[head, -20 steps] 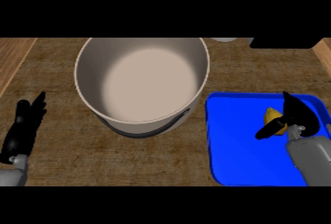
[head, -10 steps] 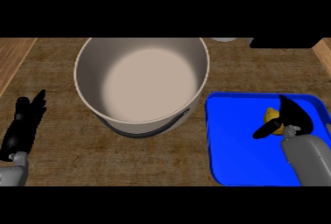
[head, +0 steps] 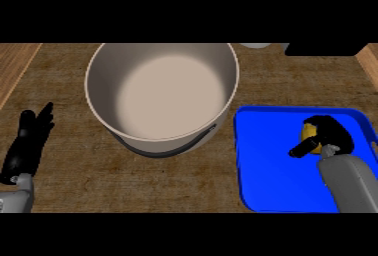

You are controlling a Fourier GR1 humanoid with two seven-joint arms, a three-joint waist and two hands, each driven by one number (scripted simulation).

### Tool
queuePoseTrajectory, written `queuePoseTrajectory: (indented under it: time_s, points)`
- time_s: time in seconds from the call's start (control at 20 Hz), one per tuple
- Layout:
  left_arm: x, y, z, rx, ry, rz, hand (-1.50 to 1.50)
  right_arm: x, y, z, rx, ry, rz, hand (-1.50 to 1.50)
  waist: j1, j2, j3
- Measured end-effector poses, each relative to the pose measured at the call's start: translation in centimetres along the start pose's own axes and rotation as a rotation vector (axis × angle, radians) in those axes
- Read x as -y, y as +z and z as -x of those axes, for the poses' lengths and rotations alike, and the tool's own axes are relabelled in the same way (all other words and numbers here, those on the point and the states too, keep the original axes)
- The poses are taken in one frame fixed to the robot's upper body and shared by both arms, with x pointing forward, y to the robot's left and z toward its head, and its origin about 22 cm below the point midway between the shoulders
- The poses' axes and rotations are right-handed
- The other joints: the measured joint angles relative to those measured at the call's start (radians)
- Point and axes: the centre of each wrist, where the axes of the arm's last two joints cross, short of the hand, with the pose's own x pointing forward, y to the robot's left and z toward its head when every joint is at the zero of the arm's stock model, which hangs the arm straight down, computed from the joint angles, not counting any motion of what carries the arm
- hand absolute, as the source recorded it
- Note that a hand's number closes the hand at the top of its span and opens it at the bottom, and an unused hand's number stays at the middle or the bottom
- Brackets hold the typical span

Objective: Pick the lemon from the tray and place it in the pot

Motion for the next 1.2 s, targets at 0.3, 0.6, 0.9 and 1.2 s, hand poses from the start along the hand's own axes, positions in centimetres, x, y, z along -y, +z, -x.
queuePoseTrajectory:
  time_s: [0.3,0.6,0.9,1.2]
  points:
    - [-0.1,-0.6,-0.3,-0.002,0.003,0.003,0.0,-0.2,-0.3,0.7,0.065,0.053,0.097,1.5,0.0,-0.002,-0.001]
    - [0.5,-0.2,-0.1,-0.002,-0.003,0.002,0.0,0.5,-0.3,0.3,0.121,0.108,0.172,1.5,0.001,-0.001,0.001]
    - [0.7,-0.1,0.2,0.006,-0.002,0.014,0.0,2.4,0.6,-1.5,0.515,0.293,0.106,1.5,0.018,0.005,0.004]
    - [0.7,-0.1,0.3,-0.004,0.001,0.002,0.0,6.5,0.6,-1.5,0.757,0.377,0.196,1.5,0.007,0.004,0.004]
